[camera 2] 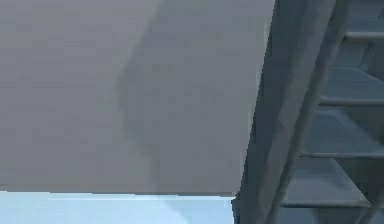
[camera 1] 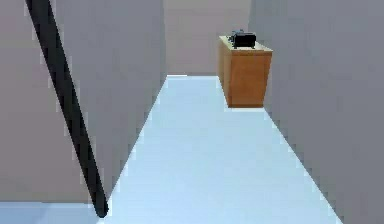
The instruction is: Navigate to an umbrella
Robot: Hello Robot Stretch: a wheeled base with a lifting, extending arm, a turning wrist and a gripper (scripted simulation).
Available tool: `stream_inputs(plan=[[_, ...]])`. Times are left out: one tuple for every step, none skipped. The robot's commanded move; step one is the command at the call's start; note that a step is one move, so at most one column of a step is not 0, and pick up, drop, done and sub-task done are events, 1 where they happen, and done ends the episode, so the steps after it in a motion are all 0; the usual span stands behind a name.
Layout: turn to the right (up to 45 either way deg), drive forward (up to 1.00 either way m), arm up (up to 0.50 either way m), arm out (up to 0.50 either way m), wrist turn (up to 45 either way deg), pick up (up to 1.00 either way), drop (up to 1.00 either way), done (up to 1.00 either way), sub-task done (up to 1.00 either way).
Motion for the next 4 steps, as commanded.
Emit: stream_inputs(plan=[[0.0, 0.50, 0.00, 0.00, 0.0, 0.00, 0.00, 0.00, 0.00], [-45.0, 0.00, 0.00, 0.00, 0.0, 0.00, 0.00, 0.00, 0.00], [-27.0, 0.00, 0.00, 0.00, 0.0, 0.00, 0.00, 0.00, 0.00], [0.0, 0.60, 0.00, 0.00, 0.0, 0.00, 0.00, 0.00, 0.00]])
